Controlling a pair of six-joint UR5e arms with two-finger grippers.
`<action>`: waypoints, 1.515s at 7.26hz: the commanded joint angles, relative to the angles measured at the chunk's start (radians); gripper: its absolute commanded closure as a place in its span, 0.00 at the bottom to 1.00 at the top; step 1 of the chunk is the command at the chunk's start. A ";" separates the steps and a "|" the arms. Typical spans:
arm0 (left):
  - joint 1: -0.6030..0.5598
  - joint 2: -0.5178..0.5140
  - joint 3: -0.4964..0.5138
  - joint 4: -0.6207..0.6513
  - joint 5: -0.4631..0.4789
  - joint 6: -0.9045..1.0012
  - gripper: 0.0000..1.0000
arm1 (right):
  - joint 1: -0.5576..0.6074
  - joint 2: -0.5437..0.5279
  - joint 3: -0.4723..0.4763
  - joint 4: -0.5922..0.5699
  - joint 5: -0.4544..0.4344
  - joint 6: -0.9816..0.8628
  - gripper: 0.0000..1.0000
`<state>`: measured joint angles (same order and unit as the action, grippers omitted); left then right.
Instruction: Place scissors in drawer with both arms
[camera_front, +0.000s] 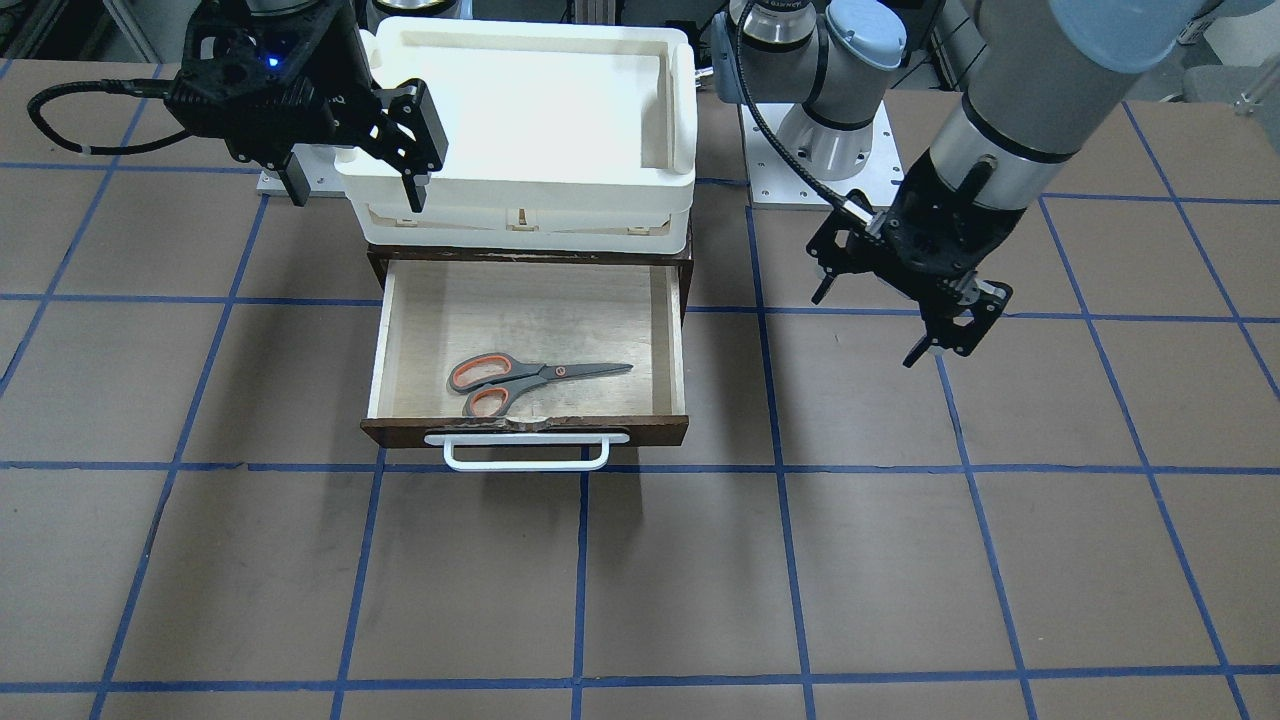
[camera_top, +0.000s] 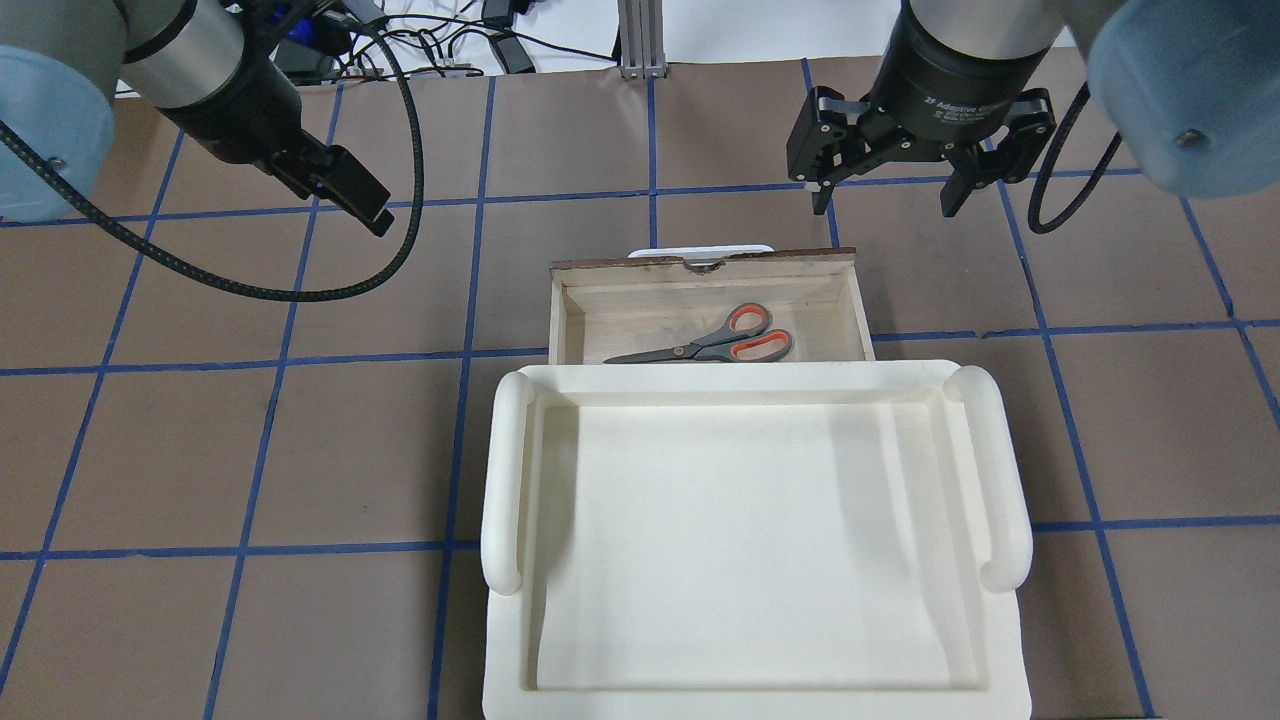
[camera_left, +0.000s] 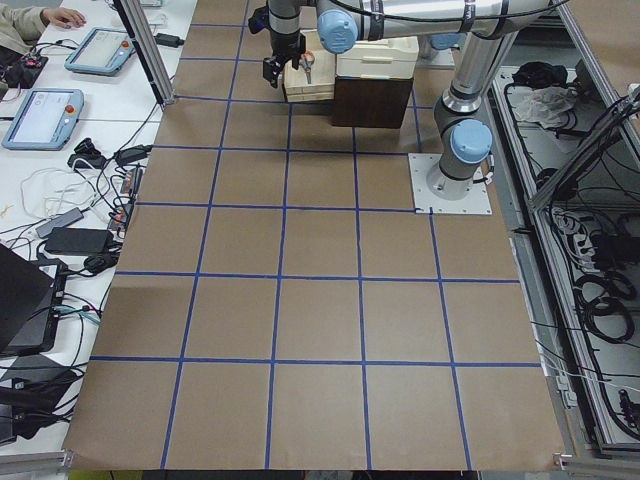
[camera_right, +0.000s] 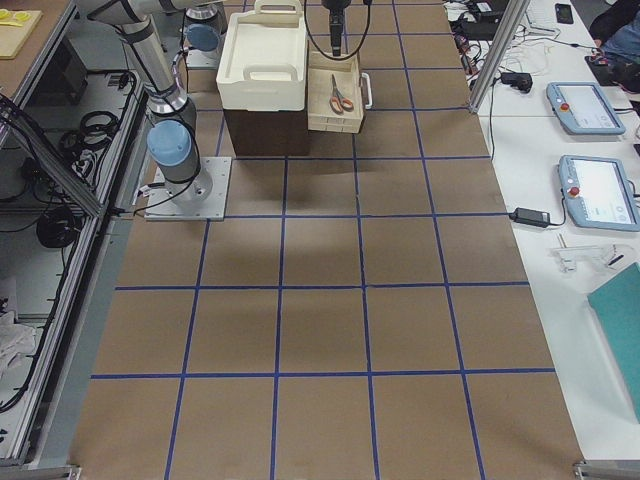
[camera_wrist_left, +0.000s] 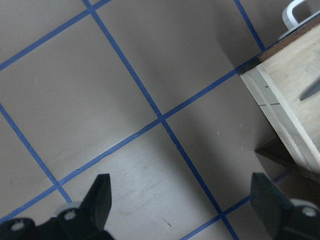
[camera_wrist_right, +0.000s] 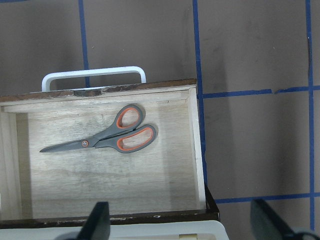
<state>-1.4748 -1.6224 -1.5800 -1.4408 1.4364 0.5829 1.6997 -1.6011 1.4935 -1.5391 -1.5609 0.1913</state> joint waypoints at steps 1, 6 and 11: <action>0.011 0.012 0.000 -0.001 0.004 -0.083 0.00 | 0.000 0.001 0.004 -0.004 -0.001 0.000 0.00; 0.013 0.045 -0.006 0.000 0.001 -0.086 0.00 | 0.000 0.003 0.005 -0.006 -0.001 -0.001 0.00; 0.011 0.052 -0.009 0.004 -0.001 -0.087 0.00 | 0.000 0.003 0.005 -0.006 -0.001 -0.001 0.00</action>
<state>-1.4628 -1.5717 -1.5881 -1.4364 1.4362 0.4966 1.6997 -1.5984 1.4987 -1.5447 -1.5616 0.1902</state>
